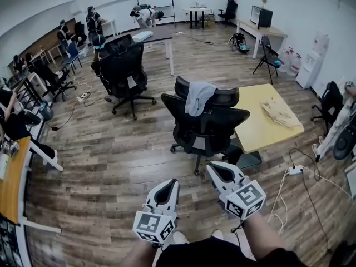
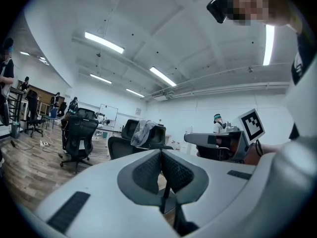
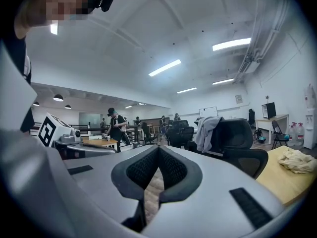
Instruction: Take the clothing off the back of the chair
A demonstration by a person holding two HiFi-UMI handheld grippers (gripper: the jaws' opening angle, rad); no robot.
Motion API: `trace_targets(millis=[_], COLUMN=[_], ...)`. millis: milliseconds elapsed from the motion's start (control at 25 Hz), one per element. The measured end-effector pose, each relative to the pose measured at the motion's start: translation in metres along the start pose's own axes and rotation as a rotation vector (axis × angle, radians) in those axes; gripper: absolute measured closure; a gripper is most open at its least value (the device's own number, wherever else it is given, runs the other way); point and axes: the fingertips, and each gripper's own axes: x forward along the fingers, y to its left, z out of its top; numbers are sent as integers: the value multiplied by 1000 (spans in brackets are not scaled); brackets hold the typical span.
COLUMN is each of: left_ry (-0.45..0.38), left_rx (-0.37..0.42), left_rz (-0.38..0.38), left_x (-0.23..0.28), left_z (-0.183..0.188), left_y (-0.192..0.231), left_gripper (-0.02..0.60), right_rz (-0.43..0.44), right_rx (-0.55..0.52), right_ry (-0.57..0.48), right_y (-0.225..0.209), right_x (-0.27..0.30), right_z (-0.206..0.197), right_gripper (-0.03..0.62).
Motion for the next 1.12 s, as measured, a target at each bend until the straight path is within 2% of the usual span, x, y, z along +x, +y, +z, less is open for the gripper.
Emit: trace_targets(millis=[320,560,840,1120], left_ry=[-11,-5,3,-4], left_rx=[29,36,44,49], left_rz=[-65,-84,-84,-67], left_x=[-1,8,51,119], left_z=[14,15,20,30], left_y=[41,60,67,67], left_gripper=[563,563,561,561], right_rz=[-69,-83,-81,-68], right_rx=[-18,-19,-10,4], right_ry=[-11,-9,-7,-9], right_y=[13,12,-28,-93], right_x=[35,54,69,84], right_z=[10,11,12,14], right_gripper=[582,582,582,582])
